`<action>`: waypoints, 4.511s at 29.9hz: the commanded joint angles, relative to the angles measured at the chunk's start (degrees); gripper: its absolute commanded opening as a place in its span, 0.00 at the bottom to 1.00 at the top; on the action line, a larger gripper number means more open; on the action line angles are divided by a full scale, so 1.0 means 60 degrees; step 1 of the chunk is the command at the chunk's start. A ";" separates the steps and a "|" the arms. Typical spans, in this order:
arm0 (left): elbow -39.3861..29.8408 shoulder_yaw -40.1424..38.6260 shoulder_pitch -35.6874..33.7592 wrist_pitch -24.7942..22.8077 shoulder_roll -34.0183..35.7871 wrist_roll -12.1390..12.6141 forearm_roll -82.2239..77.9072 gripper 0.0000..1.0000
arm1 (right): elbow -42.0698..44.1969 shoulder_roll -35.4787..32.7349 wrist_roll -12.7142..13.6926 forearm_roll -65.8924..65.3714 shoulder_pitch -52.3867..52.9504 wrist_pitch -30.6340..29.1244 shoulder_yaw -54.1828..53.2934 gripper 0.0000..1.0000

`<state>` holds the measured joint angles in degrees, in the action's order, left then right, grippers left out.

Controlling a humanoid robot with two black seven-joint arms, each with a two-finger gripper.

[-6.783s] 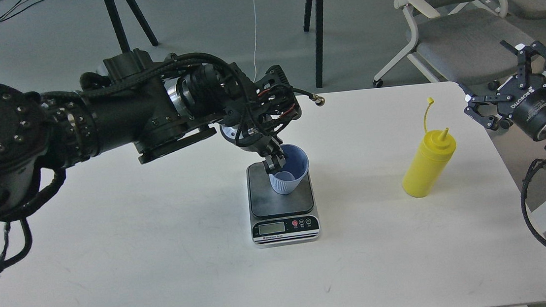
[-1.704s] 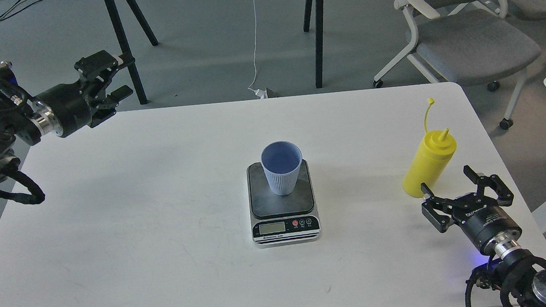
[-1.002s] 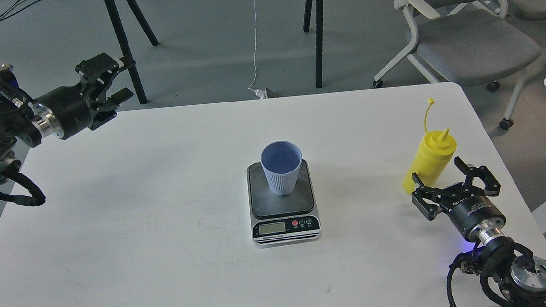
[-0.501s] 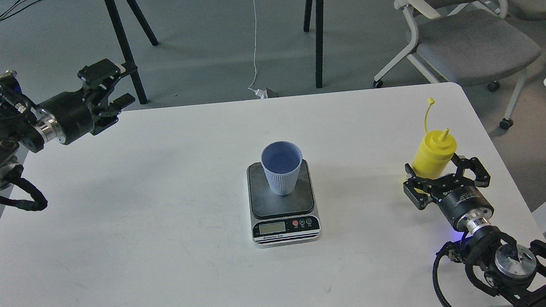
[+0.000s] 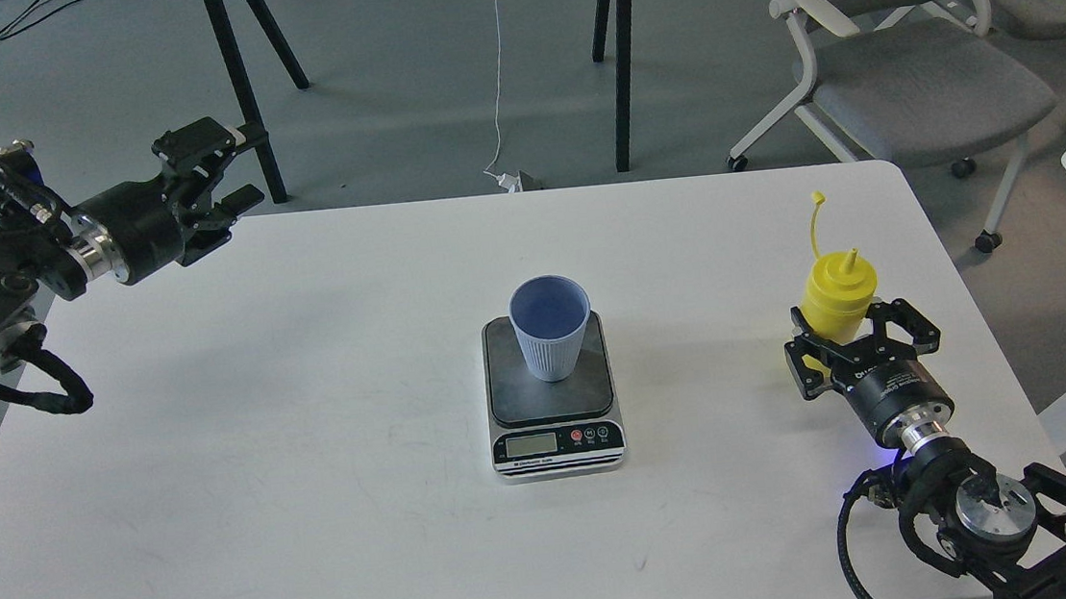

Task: Pour seasoning into cup on scale with both arms
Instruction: 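Close the right gripper around the yellow bottle, then lift the yellow bottle and carry it above the blue cup, then tilt the yellow bottle nozzle-down and squeeze into the blue cup, then turn the yellow bottle upright and carry it back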

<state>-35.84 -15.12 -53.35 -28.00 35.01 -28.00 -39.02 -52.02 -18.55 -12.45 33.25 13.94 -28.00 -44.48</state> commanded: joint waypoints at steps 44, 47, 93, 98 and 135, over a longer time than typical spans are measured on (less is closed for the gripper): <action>-0.0033 -0.0292 -0.0044 0.0000 -0.0239 0.0000 0.0087 0.88 | 0.2092 0.1143 -0.0386 -1.3333 0.9645 0.2088 0.6416 0.02; -0.0033 -0.0307 -0.0044 0.0000 -0.0239 0.0000 0.0087 0.88 | 0.2254 0.1305 -0.0386 -1.3392 0.9630 0.2059 0.6563 0.02; -0.0033 -0.0585 -0.0015 0.0000 -0.0312 0.0000 0.0116 0.89 | 0.3090 0.2023 -0.0313 -1.3132 0.9806 0.2016 0.6524 0.02; -0.0091 -0.0614 0.0000 0.0000 -0.0356 0.0000 0.0102 0.89 | 0.3046 0.1673 -0.0239 -1.1331 0.9733 0.1840 0.4648 0.02; -0.0018 -0.0453 0.0014 0.0000 -0.0766 0.0000 -0.0045 0.89 | -0.0294 -0.0072 0.1680 0.1139 0.1575 0.0000 -0.4731 0.02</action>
<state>-36.03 -17.84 -53.34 -28.00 30.32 -28.00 -39.26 -53.61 -19.93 -2.25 40.07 27.29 -27.79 -72.79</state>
